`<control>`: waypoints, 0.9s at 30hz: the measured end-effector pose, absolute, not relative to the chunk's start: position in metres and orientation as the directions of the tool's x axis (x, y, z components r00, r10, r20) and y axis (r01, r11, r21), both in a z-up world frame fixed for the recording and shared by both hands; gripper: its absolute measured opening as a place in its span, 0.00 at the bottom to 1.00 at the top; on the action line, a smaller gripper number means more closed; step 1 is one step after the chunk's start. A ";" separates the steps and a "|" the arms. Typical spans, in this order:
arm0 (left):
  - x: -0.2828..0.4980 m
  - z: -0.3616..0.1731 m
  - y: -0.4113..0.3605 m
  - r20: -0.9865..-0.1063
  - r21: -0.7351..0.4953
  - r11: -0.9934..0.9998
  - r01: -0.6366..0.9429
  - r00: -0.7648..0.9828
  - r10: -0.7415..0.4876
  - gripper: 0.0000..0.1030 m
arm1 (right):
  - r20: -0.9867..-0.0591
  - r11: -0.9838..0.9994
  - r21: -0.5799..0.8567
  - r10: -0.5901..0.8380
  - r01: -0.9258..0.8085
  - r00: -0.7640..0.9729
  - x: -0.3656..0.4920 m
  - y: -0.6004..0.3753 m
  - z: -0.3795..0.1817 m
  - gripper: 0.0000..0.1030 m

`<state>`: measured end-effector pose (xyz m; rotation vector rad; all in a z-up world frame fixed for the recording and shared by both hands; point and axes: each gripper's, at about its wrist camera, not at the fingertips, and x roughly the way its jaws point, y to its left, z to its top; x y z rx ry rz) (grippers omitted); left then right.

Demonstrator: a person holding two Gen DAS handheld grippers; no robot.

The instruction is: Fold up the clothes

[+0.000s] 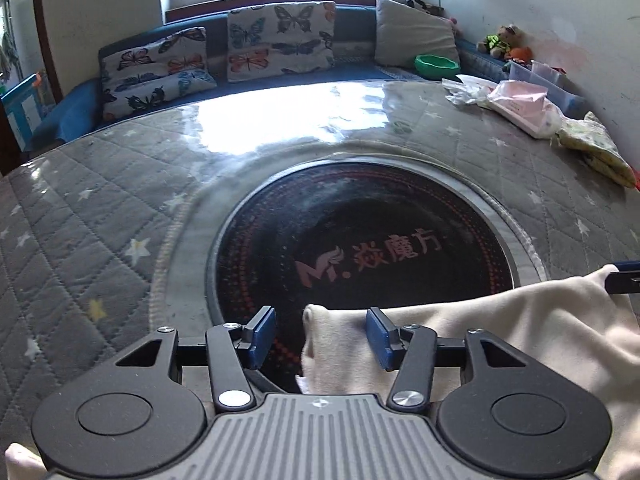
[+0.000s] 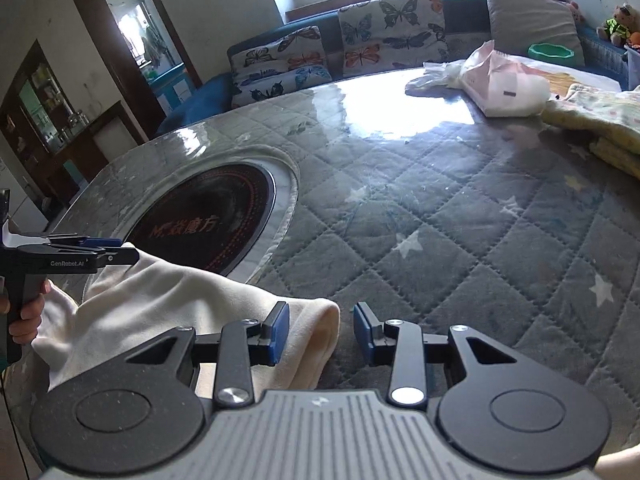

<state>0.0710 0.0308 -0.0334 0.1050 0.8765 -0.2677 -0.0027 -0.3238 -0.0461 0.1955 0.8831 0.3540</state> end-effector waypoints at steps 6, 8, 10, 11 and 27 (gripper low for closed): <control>0.069 -0.032 0.026 -0.761 -0.034 0.955 0.295 0.612 -0.216 0.20 | -0.720 0.929 0.285 0.369 -0.235 0.587 -0.002 -0.318 -0.046 0.18; 0.069 -0.031 0.025 -0.759 -0.032 0.955 0.296 0.614 -0.216 0.18 | -0.718 0.931 0.279 0.366 -0.237 0.592 -0.002 -0.317 -0.046 0.15; 0.067 -0.029 0.024 -0.754 -0.025 0.954 0.299 0.621 -0.215 0.16 | -0.714 0.930 0.283 0.366 -0.233 0.596 -0.002 -0.317 -0.045 0.14; 0.065 -0.028 0.023 -0.749 -0.022 0.953 0.302 0.626 -0.216 0.16 | -0.713 0.930 0.283 0.367 -0.233 0.598 -0.003 -0.317 -0.044 0.13; 0.024 0.001 0.023 -0.665 -0.010 0.928 0.373 0.691 -0.285 0.15 | -0.650 0.922 0.243 0.386 -0.303 0.655 -0.032 -0.311 -0.021 0.11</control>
